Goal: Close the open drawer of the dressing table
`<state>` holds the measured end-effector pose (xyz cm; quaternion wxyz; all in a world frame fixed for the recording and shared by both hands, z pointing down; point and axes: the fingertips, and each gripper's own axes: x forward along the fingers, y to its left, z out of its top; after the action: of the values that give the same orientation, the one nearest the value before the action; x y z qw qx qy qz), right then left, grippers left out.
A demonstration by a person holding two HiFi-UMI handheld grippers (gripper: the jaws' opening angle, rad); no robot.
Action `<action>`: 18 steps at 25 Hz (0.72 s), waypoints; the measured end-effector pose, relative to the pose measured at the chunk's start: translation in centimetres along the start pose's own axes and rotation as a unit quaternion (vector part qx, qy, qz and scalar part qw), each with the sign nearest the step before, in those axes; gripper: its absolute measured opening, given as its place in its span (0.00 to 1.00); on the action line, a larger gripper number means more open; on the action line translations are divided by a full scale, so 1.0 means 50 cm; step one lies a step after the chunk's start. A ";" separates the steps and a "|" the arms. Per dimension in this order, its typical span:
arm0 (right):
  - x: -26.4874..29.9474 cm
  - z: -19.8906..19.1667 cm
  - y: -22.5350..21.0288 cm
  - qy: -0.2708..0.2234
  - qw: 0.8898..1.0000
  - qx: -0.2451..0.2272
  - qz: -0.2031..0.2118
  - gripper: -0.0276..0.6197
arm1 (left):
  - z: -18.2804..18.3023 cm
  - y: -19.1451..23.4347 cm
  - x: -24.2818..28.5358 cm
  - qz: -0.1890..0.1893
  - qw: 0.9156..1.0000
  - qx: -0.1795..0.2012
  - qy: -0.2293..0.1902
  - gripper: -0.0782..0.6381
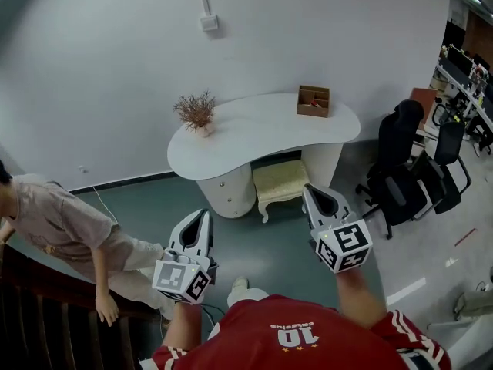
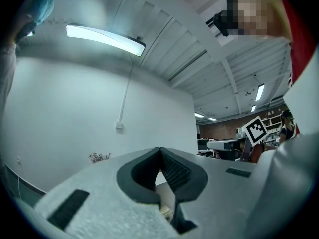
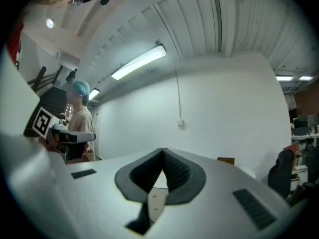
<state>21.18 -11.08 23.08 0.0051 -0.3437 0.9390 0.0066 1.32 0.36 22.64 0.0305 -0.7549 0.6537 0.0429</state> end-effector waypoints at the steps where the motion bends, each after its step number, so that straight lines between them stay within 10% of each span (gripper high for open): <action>1: -0.002 0.000 0.000 0.000 1.000 -0.002 -0.003 0.05 | -0.001 0.000 -0.001 -0.002 1.000 -0.001 0.000 0.11; 18: -0.030 -0.014 0.006 -0.005 1.000 0.012 -0.022 0.05 | -0.018 -0.001 -0.023 -0.010 1.000 0.005 0.020 0.11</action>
<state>22.15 -9.89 23.78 0.0144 -0.3643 0.9312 -0.0029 1.23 1.39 23.64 0.0219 -0.7617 0.6471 0.0245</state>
